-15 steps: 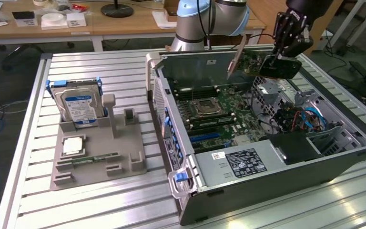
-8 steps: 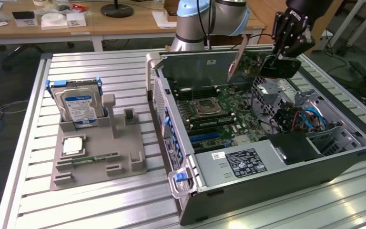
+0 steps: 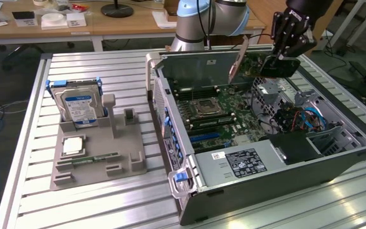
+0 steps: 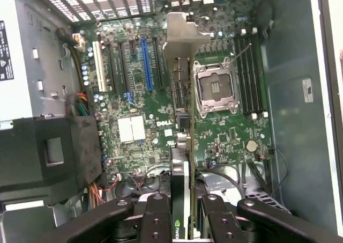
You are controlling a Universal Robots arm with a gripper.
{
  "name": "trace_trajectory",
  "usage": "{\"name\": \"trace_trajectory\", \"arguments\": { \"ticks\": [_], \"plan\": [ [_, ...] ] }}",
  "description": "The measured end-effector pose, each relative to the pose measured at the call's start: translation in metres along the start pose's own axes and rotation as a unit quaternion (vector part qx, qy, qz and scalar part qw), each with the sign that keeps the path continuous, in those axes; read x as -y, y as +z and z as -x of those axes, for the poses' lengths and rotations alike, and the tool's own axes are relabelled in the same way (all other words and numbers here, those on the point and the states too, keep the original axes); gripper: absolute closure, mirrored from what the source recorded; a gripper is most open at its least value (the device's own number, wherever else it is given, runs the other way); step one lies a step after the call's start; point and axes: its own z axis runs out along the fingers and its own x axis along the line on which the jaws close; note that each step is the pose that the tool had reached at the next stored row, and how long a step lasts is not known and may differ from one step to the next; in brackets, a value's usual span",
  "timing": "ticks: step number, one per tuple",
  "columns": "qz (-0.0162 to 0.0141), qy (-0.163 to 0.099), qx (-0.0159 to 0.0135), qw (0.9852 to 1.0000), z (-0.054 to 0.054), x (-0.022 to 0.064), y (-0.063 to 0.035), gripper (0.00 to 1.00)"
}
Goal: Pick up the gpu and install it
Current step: 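Insert the gpu into the slot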
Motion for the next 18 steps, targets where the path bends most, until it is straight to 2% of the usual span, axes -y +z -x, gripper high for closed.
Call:
{"name": "trace_trajectory", "arguments": {
  "ticks": [9,18],
  "plan": [
    [0.0008,-0.038,-0.0017,0.9993,0.0000,0.0000,0.0000,0.74],
    [0.0016,-0.076,-0.0034,0.9971,0.0000,0.0000,0.0001,0.74]
  ]
}}
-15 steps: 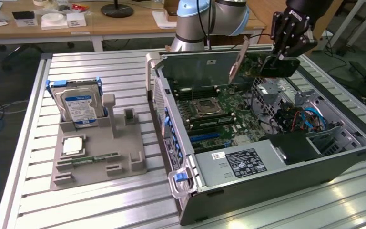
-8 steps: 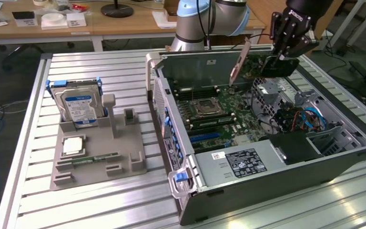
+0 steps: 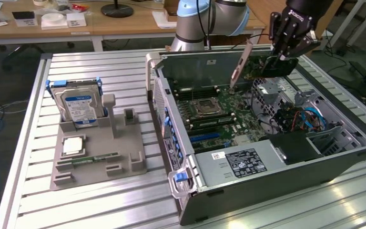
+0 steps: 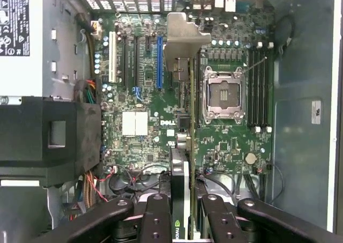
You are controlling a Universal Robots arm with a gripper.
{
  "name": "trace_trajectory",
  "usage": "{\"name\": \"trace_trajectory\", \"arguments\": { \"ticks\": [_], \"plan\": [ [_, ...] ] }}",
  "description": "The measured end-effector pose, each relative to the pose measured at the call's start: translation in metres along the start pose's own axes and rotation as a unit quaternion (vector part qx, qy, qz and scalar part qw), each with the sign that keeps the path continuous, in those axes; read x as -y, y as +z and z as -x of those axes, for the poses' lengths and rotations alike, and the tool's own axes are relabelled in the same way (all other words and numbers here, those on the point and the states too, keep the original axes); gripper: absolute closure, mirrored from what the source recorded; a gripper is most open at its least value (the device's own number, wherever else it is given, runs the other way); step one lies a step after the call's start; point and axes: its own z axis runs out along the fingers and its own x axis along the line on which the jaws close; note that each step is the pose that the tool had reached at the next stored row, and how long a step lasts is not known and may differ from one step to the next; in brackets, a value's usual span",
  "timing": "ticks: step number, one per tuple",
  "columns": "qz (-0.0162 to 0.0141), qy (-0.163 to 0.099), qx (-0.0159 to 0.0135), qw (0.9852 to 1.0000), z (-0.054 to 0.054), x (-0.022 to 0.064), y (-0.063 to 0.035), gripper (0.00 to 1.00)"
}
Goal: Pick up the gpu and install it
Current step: 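Insert the gpu into the slot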
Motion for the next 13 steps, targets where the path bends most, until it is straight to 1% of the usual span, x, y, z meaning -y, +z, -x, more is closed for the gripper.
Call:
{"name": "trace_trajectory", "arguments": {
  "ticks": [6,13],
  "plan": [
    [0.0005,-0.025,-0.0012,0.9997,0.0000,0.0000,0.0000,0.74],
    [0.0011,-0.054,-0.0025,0.9985,0.0000,0.0000,0.0001,0.74]
  ]
}}
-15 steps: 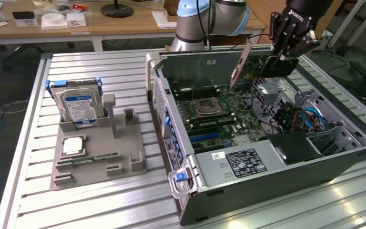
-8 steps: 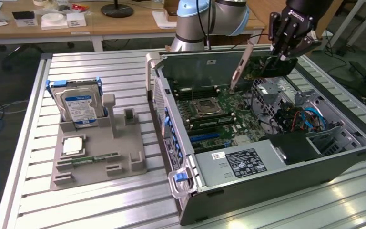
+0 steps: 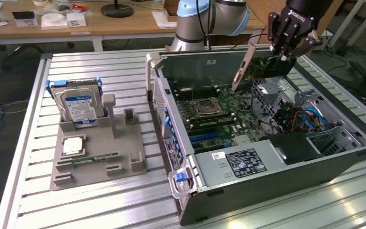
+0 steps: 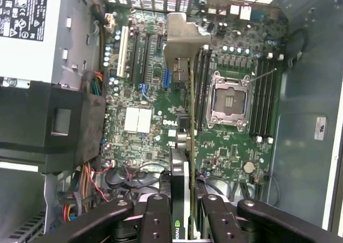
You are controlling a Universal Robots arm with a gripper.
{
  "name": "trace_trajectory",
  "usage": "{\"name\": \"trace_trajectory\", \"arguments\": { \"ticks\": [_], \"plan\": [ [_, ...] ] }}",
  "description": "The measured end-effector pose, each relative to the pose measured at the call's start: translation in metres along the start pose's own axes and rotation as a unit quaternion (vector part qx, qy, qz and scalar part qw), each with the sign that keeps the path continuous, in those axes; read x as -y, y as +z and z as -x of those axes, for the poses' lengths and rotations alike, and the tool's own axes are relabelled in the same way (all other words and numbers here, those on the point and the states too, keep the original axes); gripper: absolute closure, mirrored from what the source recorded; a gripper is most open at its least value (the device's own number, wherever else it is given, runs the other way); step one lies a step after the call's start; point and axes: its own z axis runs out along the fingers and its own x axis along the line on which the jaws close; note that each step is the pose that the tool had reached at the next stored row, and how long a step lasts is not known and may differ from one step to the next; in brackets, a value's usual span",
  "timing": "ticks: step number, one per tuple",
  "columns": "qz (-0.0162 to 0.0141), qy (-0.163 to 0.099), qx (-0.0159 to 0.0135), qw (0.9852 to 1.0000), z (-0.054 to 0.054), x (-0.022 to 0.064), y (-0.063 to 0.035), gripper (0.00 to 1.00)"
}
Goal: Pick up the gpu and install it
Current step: 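Insert the gpu into the slot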
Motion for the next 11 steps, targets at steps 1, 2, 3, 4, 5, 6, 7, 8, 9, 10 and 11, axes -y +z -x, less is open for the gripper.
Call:
{"name": "trace_trajectory", "arguments": {
  "ticks": [1,2,3,4,5,6,7,8,9,10,11],
  "plan": [
    [0.0001,-0.004,-0.0002,1.0000,0.0000,0.0000,0.0000,0.74],
    [0.0002,-0.009,-0.0004,1.0000,0.0000,0.0000,0.0000,0.74],
    [0.0003,-0.013,-0.0006,0.9999,0.0000,0.0000,0.0000,0.74],
    [0.0004,-0.017,-0.0008,0.9999,0.0000,0.0000,0.0000,0.74],
    [0.0005,-0.022,-0.0010,0.9998,0.0000,0.0000,0.0000,0.74],
    [0.0006,-0.026,-0.0012,0.9997,0.0000,0.0000,0.0000,0.74],
    [0.0006,-0.030,-0.0014,0.9995,0.0000,0.0000,0.0000,0.74],
    [0.0007,-0.035,-0.0016,0.9994,0.0000,0.0000,0.0000,0.74],
    [0.0008,-0.039,-0.0018,0.9992,0.0000,0.0000,0.0000,0.74],
    [0.0009,-0.043,-0.0020,0.9991,0.0000,0.0000,0.0000,0.74],
    [0.0010,-0.047,-0.0022,0.9989,0.0000,0.0000,0.0000,0.74]
  ]
}}
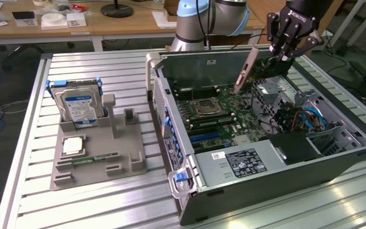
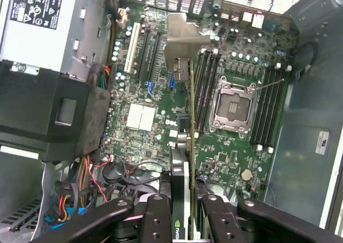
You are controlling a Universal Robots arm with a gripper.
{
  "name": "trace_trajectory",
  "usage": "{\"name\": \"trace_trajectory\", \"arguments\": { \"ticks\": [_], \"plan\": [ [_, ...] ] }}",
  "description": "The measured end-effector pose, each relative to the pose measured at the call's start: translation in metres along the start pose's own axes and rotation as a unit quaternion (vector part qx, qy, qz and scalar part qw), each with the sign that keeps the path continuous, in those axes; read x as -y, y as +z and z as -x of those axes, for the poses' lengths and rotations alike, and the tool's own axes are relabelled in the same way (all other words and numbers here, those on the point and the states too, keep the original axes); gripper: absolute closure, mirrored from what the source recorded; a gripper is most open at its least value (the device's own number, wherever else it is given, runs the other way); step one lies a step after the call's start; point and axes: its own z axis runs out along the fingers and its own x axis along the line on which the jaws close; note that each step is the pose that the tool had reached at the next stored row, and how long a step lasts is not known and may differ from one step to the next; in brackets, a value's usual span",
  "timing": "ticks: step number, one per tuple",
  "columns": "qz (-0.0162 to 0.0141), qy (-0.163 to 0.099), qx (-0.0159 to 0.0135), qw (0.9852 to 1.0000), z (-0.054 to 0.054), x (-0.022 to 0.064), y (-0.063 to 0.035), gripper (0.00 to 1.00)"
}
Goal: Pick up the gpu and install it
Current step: 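Insert the gpu into the slot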
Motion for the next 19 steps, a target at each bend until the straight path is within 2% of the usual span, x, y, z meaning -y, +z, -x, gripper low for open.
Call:
{"name": "trace_trajectory", "arguments": {
  "ticks": [9,19],
  "plan": [
    [0.0008,-0.036,-0.0017,0.9993,0.0000,0.0000,0.0000,0.74],
    [0.0016,-0.077,-0.0035,0.9970,0.0000,0.0000,0.0000,0.74]
  ]
}}
